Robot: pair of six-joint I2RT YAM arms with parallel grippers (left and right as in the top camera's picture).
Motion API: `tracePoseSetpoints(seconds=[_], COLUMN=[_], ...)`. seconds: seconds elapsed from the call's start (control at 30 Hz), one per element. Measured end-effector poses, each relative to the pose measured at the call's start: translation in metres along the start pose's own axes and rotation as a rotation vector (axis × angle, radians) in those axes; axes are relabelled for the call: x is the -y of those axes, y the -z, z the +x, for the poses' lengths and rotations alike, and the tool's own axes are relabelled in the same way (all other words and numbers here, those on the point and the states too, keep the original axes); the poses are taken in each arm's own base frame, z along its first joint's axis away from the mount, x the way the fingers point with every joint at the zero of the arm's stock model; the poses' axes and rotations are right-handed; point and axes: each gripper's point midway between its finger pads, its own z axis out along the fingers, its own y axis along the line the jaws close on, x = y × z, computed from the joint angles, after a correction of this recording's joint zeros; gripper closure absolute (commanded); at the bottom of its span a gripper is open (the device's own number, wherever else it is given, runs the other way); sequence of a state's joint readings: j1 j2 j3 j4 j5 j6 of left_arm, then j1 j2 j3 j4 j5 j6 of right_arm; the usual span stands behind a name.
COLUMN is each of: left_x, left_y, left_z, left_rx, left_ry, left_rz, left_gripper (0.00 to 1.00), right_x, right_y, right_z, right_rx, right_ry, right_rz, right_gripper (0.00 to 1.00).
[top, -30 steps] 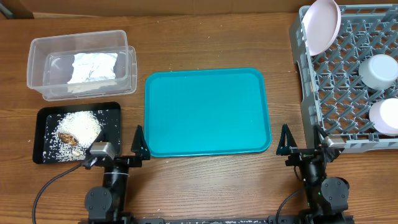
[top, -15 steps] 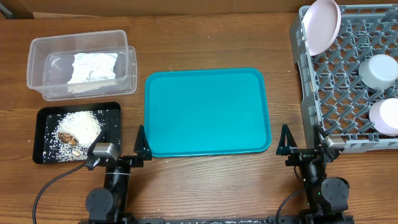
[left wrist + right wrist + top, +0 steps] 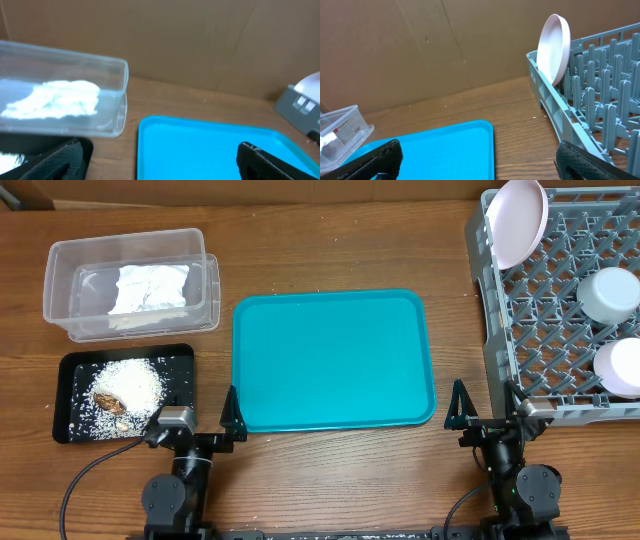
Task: Sort waste into correct bins and load items into the dishwasher
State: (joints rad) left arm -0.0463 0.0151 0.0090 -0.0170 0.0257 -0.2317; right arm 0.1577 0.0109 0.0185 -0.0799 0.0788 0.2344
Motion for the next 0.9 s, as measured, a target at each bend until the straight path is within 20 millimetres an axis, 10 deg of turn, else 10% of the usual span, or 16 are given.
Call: tracePoseSetpoints(seconds=[0.9], left_x=[-0.0019], left_y=[0.0004], left_z=[0.0146], left_rx=[-0.059], left_ry=[0.001], left_rz=[-0.008], left_gripper=[0.00], right_x=[-0.0001], right_y=[0.0000], right_z=[0.0001], right_rx=[-0.001], right_ry=[0.000], right_rz=[-0.001], right_gripper=[0.00])
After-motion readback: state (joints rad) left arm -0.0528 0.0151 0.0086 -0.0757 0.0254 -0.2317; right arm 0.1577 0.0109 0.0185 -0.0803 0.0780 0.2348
